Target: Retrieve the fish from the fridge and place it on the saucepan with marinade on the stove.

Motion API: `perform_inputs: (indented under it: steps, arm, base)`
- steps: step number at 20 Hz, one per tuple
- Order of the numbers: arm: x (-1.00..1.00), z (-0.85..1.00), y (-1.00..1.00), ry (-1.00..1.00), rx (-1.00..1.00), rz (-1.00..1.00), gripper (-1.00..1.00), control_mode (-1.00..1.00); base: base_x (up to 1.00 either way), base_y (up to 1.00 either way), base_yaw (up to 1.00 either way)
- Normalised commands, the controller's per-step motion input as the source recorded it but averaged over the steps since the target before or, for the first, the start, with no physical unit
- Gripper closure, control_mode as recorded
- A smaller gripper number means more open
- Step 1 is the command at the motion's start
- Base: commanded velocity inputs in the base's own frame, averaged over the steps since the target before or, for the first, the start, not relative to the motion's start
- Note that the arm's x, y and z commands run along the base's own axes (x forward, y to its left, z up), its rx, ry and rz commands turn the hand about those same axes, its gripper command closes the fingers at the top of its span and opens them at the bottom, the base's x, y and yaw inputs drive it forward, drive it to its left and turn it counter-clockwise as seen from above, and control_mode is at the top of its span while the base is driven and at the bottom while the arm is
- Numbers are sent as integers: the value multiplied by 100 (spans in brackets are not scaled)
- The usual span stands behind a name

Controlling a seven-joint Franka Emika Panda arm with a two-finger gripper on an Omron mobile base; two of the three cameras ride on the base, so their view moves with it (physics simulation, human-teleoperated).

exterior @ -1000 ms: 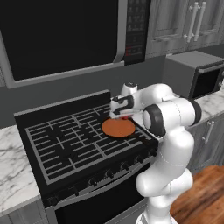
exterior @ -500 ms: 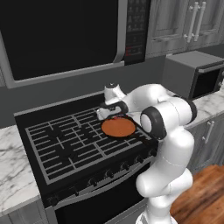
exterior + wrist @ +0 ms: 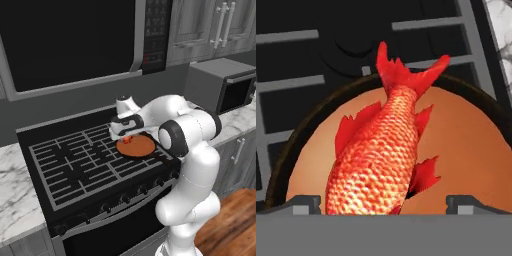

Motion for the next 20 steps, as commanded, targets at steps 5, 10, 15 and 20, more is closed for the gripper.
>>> perform_inputs:
  steps: [5,10,15,20]
  arm:
    - [-29,-4,-17,18,0,-5,-100,-100]
    - [-17,4,-20,11,0,-7,-100,-100]
    - [-52,14,-18,-9,8,-2,-100,-100]
    - [-64,-5,-15,-10,5,0,-100,-100]
  base:
    - [0,0,0]
    - [0,0,0]
    - [0,0,0]
    - [0,0,0]
